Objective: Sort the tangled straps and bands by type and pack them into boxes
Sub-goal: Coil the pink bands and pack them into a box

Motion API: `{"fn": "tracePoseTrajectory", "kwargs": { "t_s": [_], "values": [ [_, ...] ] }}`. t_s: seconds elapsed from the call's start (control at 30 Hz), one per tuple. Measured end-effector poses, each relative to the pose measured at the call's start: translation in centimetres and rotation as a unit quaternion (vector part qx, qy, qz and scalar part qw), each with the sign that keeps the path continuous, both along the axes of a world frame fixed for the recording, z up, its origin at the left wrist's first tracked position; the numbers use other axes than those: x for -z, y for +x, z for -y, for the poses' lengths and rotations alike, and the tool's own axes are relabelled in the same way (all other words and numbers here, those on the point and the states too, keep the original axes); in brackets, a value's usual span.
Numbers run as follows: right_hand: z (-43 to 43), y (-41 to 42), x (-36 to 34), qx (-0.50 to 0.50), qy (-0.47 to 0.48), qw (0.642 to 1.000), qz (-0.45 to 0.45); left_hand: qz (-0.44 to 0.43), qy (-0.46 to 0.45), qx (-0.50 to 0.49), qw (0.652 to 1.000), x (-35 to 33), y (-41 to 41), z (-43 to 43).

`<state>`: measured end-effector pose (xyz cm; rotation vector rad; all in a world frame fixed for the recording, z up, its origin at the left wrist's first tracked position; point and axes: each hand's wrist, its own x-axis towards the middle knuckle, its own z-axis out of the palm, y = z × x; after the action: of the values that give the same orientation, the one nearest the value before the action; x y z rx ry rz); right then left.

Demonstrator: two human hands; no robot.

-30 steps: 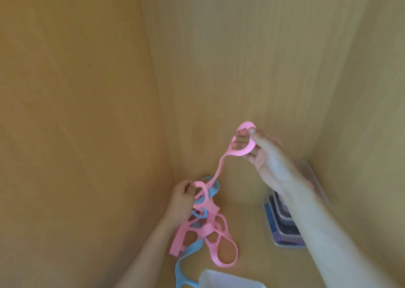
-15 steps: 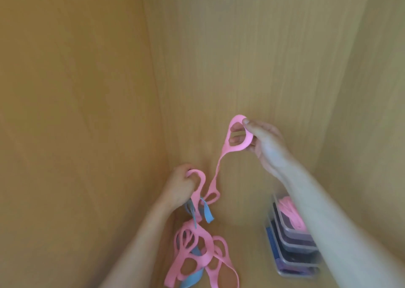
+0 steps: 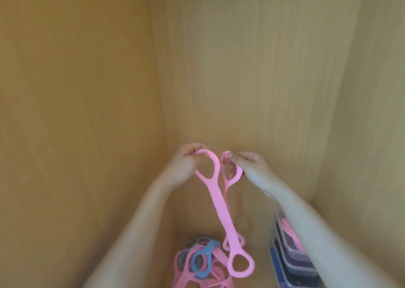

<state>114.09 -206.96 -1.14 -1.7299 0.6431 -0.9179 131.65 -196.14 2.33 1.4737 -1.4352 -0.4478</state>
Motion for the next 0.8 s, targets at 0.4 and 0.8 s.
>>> {"fn": "tracePoseTrajectory", "kwargs": {
  "t_s": [0.4,0.8],
  "values": [
    [-1.1,-0.1,-2.6,-0.018,-0.103,0.994,0.023,0.064,0.004,0.067,0.996,-2.2,-1.8,0.5],
    [-1.4,-1.5,-4.0,-0.053,-0.142,0.988,-0.03,-0.071,-0.045,0.1,0.991,-1.9,-2.4,0.4]
  ]
}}
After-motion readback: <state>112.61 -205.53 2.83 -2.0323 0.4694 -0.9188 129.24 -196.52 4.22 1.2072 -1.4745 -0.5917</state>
